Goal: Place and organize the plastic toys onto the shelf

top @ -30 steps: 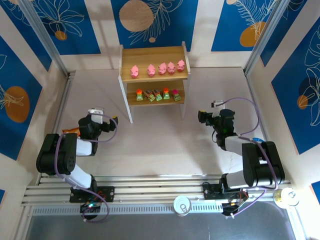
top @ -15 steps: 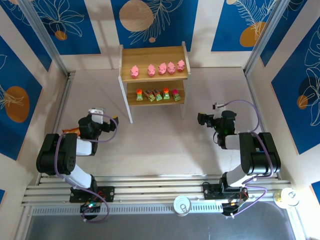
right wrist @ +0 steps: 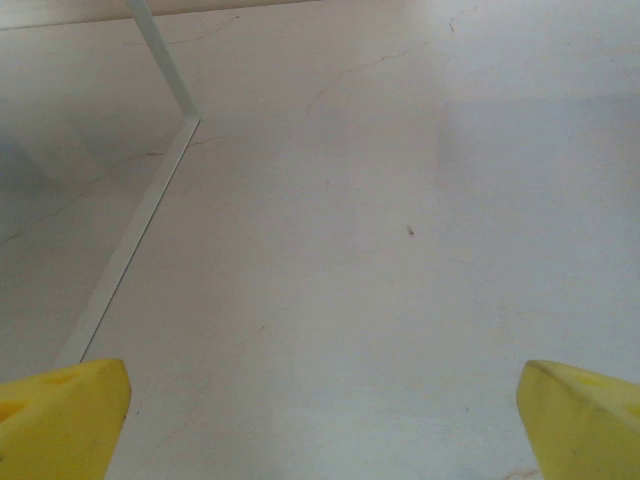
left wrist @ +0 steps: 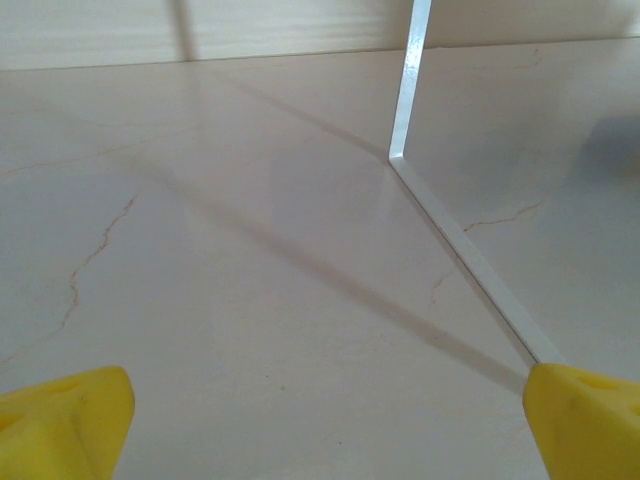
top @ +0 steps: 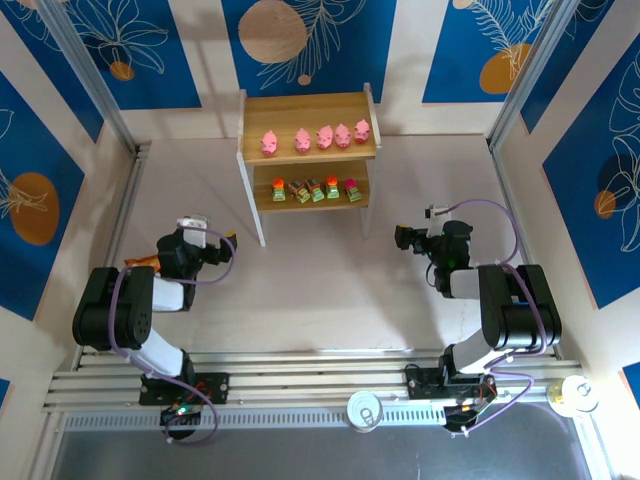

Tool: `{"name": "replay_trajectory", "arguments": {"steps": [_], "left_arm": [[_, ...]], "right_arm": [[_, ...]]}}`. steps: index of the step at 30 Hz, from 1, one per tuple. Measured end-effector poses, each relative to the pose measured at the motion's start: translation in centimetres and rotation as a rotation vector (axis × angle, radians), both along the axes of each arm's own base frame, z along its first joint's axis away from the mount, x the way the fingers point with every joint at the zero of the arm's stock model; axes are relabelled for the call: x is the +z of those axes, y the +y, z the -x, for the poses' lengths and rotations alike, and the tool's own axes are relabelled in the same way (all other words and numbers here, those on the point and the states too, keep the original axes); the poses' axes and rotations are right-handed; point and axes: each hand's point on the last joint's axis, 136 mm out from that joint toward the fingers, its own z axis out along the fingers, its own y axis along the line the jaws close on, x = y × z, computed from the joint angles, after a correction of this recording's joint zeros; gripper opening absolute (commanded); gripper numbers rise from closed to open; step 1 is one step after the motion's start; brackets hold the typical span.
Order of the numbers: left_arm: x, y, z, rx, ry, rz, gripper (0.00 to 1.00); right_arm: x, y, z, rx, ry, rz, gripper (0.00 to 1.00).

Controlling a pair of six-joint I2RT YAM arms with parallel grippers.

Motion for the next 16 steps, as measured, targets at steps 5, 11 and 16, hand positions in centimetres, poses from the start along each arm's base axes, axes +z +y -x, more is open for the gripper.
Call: {"name": "replay_trajectory", "arguments": {"steps": [5,11,16], "left_arm": [[-0.01,0.0,0.0,0.0,0.0,0.0,1.0],[-0.13,-0.01,0.01,0.0,0.007,0.0,1.0],[-0.15,-0.18,-0.1,-0.009,0.008,-0.014,1.0]], "right_arm": [[0.0,0.0,0.0,0.0,0.0,0.0,0.99],[0.0,0.0,0.0,0.0,0.0,0.0,0.99],[0.0,0.0,0.0,0.0,0.0,0.0,0.99]]}}
